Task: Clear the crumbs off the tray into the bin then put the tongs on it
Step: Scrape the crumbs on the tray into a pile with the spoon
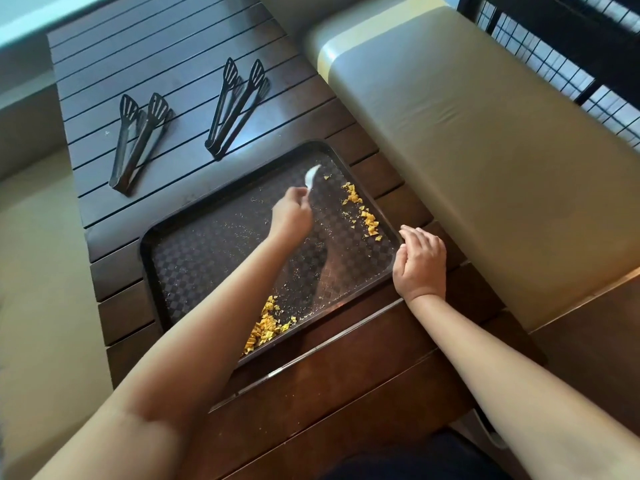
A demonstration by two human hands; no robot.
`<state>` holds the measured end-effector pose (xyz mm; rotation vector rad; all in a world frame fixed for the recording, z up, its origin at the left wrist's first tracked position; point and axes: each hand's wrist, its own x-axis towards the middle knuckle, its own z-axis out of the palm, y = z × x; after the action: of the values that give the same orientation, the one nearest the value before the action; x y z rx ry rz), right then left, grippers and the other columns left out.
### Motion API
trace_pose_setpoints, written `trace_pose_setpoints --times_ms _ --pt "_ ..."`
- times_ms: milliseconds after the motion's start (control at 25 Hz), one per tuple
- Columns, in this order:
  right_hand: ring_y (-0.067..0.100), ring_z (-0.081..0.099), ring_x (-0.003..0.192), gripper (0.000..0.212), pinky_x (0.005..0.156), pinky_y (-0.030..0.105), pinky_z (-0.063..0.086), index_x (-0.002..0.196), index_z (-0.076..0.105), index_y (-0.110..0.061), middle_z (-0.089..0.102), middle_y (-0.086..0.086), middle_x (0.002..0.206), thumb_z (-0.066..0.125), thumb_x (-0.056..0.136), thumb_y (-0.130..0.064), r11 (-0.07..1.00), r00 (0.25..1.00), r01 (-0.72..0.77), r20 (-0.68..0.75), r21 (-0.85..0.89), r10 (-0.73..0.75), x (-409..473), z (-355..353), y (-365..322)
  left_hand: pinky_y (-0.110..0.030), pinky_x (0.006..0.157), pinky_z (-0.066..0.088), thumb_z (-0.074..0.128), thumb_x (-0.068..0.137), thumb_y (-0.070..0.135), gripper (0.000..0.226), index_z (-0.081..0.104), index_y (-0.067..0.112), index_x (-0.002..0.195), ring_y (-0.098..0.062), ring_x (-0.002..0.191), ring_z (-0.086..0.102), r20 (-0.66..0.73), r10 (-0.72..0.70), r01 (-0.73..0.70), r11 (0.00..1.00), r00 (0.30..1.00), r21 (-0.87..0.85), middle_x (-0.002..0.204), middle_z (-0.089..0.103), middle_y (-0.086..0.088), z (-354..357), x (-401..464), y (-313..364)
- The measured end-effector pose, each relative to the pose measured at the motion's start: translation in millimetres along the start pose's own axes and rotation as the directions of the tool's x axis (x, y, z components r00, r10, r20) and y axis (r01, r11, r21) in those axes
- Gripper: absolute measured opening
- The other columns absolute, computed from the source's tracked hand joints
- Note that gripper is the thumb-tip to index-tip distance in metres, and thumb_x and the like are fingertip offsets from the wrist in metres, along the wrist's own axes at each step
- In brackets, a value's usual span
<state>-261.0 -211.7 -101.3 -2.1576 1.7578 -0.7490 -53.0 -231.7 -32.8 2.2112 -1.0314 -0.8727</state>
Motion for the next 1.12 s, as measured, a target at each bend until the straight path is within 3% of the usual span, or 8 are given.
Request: trace_pose_setpoints --times_ms 80,120,320,480,600,760,1000,1120 --pt "0.033 0.059 0.104 0.046 0.093 0.046 0.042 0.106 0.066 -0.003 0.067 0.011 0.111 0.031 0.084 -0.021 1.0 1.0 -0.004 0.003 -0.001 0.004 0 0 0 -0.032 0.079 0.05 0.038 0.098 0.019 0.035 0.049 0.009 0.129 -0.026 0.096 0.061 -0.049 -0.066 0.068 0.997 0.997 0.039 0.121 0.059 -0.014 -4 15 -1" --pt "0.033 0.058 0.104 0.046 0.093 0.045 0.042 0.106 0.066 -0.003 0.067 0.011 0.111 0.031 0.084 -0.021 1.0 1.0 -0.006 0.003 0.002 0.006 0 0 0 -0.033 0.08 0.049 0.038 0.098 0.019 0.035 0.049 0.009 0.129 -0.028 0.098 0.061 -0.032 -0.077 0.078 0.996 0.997 0.05 0.121 0.059 -0.015 -3 17 0" --pt "0.034 0.059 0.101 0.044 0.091 0.045 0.044 0.104 0.066 -0.002 0.067 0.012 0.109 0.032 0.083 -0.02 1.0 1.0 0.006 -0.012 0.009 -0.006 0 1 1 -0.015 0.037 0.034 0.039 0.098 0.013 0.029 0.053 0.012 0.123 -0.006 0.052 0.043 0.222 -0.017 0.012 1.0 0.975 0.022 0.103 0.061 -0.006 17 -23 2" --pt "0.034 0.059 0.102 0.044 0.091 0.045 0.044 0.104 0.066 -0.002 0.067 0.012 0.11 0.032 0.083 -0.02 1.0 1.0 0.007 -0.012 0.008 -0.007 1 1 1 -0.017 0.037 0.032 0.038 0.093 0.011 0.03 0.059 0.013 0.114 -0.007 0.048 0.042 0.083 -0.016 0.02 0.999 0.996 -0.05 0.094 0.064 -0.006 10 -22 2" --pt "0.034 0.059 0.102 0.044 0.091 0.044 0.043 0.104 0.066 -0.002 0.067 0.011 0.11 0.032 0.083 -0.02 1.0 1.0 0.005 -0.005 0.006 -0.005 1 1 1 -0.022 0.047 0.039 0.038 0.091 0.012 0.035 0.057 0.013 0.12 -0.012 0.059 0.052 -0.064 -0.075 0.074 0.997 0.995 -0.013 0.106 0.063 -0.008 -1 4 8" --pt "0.034 0.059 0.101 0.044 0.091 0.044 0.043 0.104 0.067 -0.002 0.067 0.011 0.109 0.032 0.084 -0.02 1.0 1.0 0.009 -0.012 0.01 -0.009 0 0 2 -0.018 0.041 0.037 0.042 0.095 0.015 0.028 0.058 0.014 0.118 -0.009 0.051 0.047 0.053 -0.012 0.01 0.999 0.999 0.038 0.11 0.062 -0.007 4 10 14" --pt "0.034 0.06 0.1 0.043 0.09 0.043 0.043 0.102 0.067 -0.003 0.067 0.011 0.108 0.033 0.082 -0.02 1.0 1.0 0.014 -0.024 0.011 -0.014 1 2 2 -0.016 0.038 0.032 0.044 0.097 0.017 0.023 0.062 0.016 0.111 -0.007 0.045 0.038 0.331 0.109 -0.161 0.978 0.937 0.133 0.078 0.059 0.003 3 -35 -2" --pt "0.033 0.06 0.1 0.043 0.09 0.04 0.039 0.102 0.067 -0.003 0.068 0.011 0.108 0.033 0.082 -0.02 1.0 1.0 0.004 -0.027 0.015 -0.003 1 2 2 -0.015 0.038 0.031 0.043 0.097 0.016 0.024 0.061 0.013 0.112 -0.007 0.046 0.038 0.2 0.122 -0.134 0.99 0.972 0.048 0.075 0.059 0.002 -1 -36 -5"
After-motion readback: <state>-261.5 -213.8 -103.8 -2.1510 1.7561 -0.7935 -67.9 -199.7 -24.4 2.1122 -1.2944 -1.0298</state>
